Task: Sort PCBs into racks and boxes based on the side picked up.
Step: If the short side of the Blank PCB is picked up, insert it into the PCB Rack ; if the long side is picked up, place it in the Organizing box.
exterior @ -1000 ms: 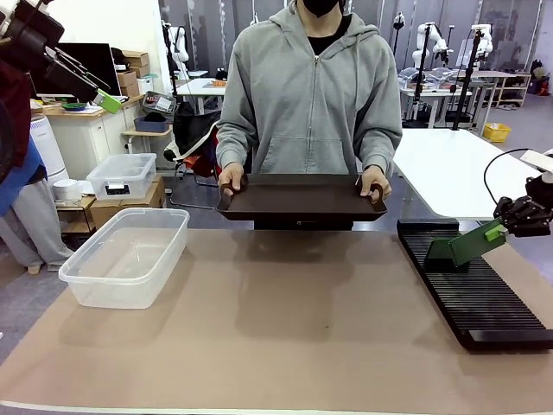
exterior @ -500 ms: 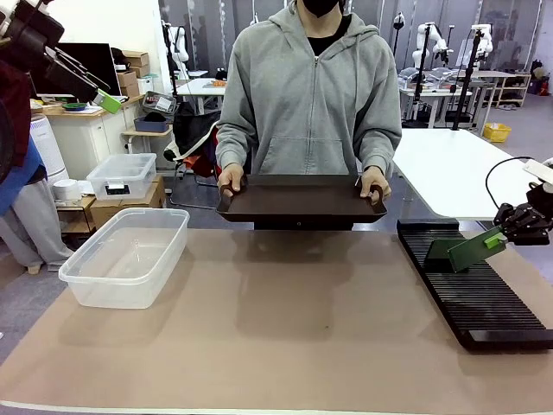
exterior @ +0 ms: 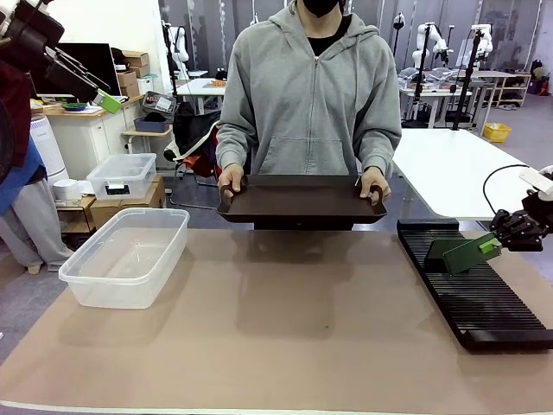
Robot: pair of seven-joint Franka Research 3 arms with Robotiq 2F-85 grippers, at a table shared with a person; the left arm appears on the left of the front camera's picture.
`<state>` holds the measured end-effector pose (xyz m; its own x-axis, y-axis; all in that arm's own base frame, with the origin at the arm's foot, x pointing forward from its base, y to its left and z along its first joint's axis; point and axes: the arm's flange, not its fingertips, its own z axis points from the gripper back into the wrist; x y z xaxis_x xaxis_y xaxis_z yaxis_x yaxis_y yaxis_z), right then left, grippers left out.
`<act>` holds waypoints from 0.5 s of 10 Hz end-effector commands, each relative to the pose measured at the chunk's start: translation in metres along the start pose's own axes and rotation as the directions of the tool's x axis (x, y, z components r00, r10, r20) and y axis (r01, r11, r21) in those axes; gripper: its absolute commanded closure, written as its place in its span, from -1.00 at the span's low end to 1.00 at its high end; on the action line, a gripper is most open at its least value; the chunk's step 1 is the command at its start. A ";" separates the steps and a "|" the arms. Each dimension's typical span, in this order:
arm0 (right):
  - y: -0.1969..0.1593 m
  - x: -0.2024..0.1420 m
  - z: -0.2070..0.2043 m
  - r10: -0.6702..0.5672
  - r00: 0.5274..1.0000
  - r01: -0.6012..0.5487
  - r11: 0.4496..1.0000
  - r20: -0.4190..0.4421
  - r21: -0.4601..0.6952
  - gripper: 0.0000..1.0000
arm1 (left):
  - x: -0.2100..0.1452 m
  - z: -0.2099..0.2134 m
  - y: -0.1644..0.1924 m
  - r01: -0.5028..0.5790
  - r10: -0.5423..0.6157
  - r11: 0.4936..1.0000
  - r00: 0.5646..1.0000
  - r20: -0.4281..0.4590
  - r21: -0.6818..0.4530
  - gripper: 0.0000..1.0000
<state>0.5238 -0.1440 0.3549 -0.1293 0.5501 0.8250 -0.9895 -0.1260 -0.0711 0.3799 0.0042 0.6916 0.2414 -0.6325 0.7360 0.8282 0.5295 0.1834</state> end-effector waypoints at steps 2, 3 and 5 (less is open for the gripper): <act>0.001 0.004 0.004 0.008 1.000 -0.008 1.000 -0.010 0.000 0.96 | -0.001 0.001 -0.001 0.003 -0.003 1.000 1.000 -0.001 -0.008 -1.00; 0.000 0.000 0.002 0.001 1.000 -0.001 1.000 -0.003 -0.001 0.96 | -0.001 0.001 -0.001 0.003 -0.003 1.000 1.000 -0.001 -0.008 -1.00; -0.002 -0.006 0.000 -0.023 1.000 0.022 1.000 0.009 0.017 0.96 | -0.001 0.001 -0.001 0.003 -0.003 1.000 1.000 -0.001 -0.008 -1.00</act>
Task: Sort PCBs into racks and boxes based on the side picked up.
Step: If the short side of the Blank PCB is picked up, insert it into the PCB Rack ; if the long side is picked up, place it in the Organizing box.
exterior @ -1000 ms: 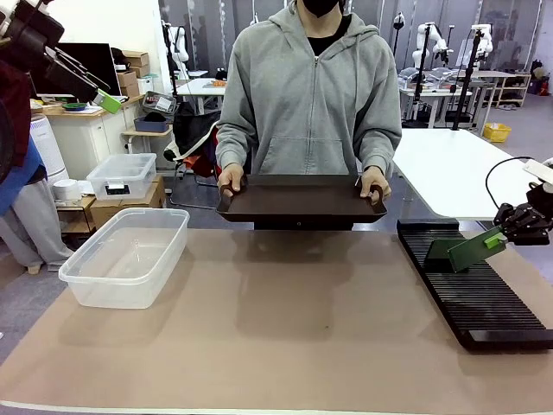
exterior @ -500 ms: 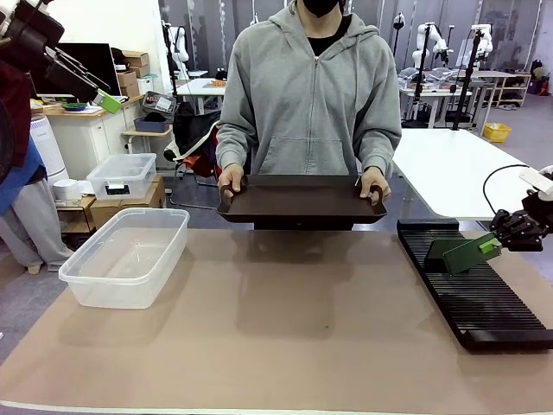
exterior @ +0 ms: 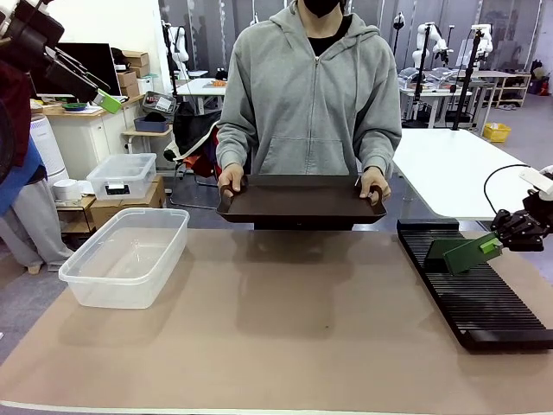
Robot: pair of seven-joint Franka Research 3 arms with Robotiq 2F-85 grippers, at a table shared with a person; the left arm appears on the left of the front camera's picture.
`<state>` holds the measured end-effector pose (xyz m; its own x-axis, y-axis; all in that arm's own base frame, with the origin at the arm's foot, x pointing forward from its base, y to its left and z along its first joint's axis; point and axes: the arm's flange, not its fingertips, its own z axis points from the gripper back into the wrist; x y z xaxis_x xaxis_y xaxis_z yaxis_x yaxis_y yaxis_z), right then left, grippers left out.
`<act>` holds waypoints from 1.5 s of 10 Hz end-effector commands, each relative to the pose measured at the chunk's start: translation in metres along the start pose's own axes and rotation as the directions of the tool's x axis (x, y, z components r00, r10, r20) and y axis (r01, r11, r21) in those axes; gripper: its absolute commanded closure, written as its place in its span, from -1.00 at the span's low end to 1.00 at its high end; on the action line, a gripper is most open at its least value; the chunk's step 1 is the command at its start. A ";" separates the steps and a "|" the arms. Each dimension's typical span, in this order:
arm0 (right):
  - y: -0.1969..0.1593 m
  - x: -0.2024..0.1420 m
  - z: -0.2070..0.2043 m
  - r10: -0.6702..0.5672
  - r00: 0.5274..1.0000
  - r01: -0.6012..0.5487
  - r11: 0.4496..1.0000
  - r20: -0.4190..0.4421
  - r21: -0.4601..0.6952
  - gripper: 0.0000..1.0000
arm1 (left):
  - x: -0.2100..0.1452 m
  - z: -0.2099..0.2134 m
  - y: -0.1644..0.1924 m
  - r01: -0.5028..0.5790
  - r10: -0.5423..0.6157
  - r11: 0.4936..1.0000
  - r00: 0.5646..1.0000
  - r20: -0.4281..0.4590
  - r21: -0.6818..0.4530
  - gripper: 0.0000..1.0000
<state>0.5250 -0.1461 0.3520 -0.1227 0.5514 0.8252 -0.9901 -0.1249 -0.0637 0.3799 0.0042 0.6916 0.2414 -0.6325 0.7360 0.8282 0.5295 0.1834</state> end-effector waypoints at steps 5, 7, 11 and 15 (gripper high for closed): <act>0.007 -0.007 -0.008 -0.039 0.999 0.040 0.999 0.011 -0.026 0.96 | -0.001 0.001 -0.001 0.003 -0.003 1.000 1.000 -0.001 -0.008 -1.00; 0.004 -0.014 -0.016 -0.055 0.998 0.056 0.998 0.023 -0.033 0.96 | -0.001 0.001 -0.001 0.003 -0.003 1.000 1.000 -0.001 -0.008 -1.00; 0.001 -0.024 -0.023 -0.069 0.997 0.071 0.996 0.043 -0.057 0.96 | -0.001 0.001 -0.001 0.003 -0.003 1.000 1.000 -0.001 -0.008 -1.00; -0.002 -0.036 -0.023 -0.095 0.994 0.099 0.992 0.059 -0.080 0.96 | -0.001 0.001 -0.001 0.003 -0.003 1.000 1.000 -0.001 -0.008 -1.00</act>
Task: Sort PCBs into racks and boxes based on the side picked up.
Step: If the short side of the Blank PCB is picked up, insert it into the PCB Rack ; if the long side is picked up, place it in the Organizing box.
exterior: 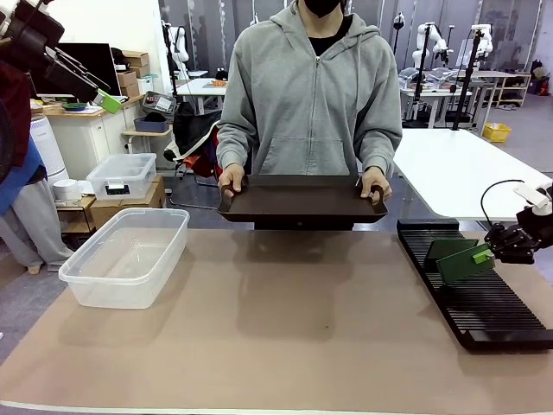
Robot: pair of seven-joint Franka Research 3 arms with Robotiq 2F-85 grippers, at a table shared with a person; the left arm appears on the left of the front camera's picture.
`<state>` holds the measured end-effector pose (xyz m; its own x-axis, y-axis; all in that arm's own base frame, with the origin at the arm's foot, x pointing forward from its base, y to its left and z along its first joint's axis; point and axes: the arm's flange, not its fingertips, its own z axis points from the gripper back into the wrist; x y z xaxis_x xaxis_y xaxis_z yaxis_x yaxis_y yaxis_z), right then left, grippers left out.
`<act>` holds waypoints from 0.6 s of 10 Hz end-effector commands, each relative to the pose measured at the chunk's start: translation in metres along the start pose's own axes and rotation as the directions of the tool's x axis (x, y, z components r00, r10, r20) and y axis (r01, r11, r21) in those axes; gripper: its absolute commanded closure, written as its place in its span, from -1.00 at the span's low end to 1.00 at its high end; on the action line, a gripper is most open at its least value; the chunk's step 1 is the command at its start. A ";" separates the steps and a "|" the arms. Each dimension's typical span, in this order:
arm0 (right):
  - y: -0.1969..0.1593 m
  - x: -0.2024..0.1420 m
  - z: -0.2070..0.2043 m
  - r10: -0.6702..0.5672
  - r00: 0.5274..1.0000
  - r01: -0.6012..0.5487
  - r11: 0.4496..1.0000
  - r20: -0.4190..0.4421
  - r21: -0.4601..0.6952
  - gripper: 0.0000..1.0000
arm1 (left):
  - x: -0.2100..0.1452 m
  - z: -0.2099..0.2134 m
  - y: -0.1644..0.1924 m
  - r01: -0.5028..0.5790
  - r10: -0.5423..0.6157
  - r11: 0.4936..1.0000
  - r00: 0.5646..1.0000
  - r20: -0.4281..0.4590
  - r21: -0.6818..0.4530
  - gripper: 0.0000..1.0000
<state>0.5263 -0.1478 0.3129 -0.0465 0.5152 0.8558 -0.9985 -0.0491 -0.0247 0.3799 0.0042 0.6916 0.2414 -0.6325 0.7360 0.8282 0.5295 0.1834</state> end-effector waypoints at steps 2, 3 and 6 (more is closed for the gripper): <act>-0.007 -0.009 -0.005 -0.036 0.999 0.036 0.999 0.011 -0.032 0.96 | -0.001 0.001 -0.001 0.003 -0.003 1.000 1.000 -0.001 -0.008 -1.00; -0.007 -0.011 -0.005 -0.043 0.999 0.043 0.999 0.005 -0.027 0.96 | -0.001 0.001 -0.001 0.003 -0.003 1.000 1.000 -0.001 -0.008 -1.00; -0.007 -0.018 -0.007 -0.055 0.998 0.055 0.999 0.016 -0.004 0.96 | -0.001 0.001 -0.001 0.003 -0.003 1.000 1.000 -0.001 -0.008 -1.00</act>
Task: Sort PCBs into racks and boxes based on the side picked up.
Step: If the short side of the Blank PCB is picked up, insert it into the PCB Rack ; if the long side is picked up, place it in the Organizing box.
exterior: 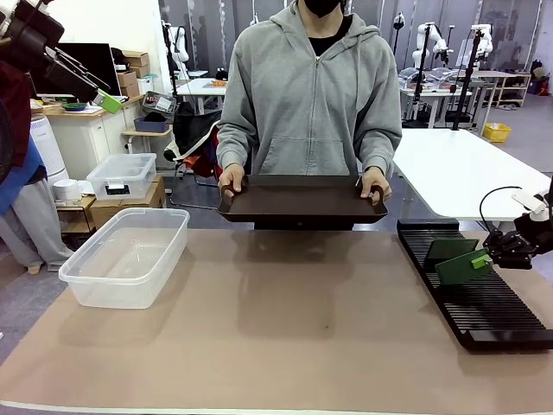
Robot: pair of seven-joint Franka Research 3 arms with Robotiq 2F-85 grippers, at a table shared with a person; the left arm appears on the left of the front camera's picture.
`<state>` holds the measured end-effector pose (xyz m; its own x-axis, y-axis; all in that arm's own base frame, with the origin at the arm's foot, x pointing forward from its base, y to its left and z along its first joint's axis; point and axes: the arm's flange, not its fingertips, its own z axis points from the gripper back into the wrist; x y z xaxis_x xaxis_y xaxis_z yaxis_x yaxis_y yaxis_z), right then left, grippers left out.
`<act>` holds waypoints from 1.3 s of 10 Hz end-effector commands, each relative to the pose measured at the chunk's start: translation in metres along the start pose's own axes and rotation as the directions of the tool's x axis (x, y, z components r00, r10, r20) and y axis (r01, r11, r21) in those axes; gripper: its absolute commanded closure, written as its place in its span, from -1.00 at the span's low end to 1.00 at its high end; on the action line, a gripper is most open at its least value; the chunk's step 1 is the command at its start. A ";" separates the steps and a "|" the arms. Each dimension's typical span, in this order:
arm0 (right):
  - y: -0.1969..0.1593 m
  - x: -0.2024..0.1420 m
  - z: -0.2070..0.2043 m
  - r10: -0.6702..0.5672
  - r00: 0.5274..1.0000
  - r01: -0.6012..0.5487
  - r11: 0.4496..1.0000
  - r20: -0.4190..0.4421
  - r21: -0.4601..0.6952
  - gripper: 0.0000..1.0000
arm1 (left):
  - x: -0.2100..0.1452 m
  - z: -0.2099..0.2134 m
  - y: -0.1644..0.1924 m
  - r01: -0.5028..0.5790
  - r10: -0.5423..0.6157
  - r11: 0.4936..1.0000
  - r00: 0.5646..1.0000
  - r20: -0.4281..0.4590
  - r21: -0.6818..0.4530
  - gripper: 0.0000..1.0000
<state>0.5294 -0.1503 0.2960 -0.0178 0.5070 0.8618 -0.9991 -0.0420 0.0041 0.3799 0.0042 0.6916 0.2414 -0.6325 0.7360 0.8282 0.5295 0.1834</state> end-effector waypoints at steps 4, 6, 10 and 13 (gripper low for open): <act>-0.003 -0.015 -0.002 -0.036 0.999 0.036 0.999 0.026 0.019 0.96 | -0.001 0.001 -0.001 0.003 -0.003 1.000 1.000 -0.001 -0.008 -1.00; 0.000 -0.026 -0.004 -0.038 0.998 0.037 0.999 0.043 0.023 0.96 | -0.001 0.001 -0.001 0.003 -0.003 1.000 1.000 -0.001 -0.008 -1.00; 0.004 -0.029 0.000 -0.033 0.998 0.031 0.999 0.044 0.041 0.56 | -0.001 0.001 -0.001 0.003 -0.003 1.000 1.000 -0.001 -0.008 -1.00; 0.005 -0.028 0.003 -0.021 0.999 0.019 0.999 0.038 0.045 0.52 | -0.001 0.001 -0.001 0.003 -0.003 1.000 1.000 -0.001 -0.008 -1.00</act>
<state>0.5262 -0.1644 0.2727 0.0244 0.4678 0.8835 -0.9970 -0.0540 0.0561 0.3799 0.0042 0.6916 0.2414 -0.6325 0.7360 0.8282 0.5295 0.1834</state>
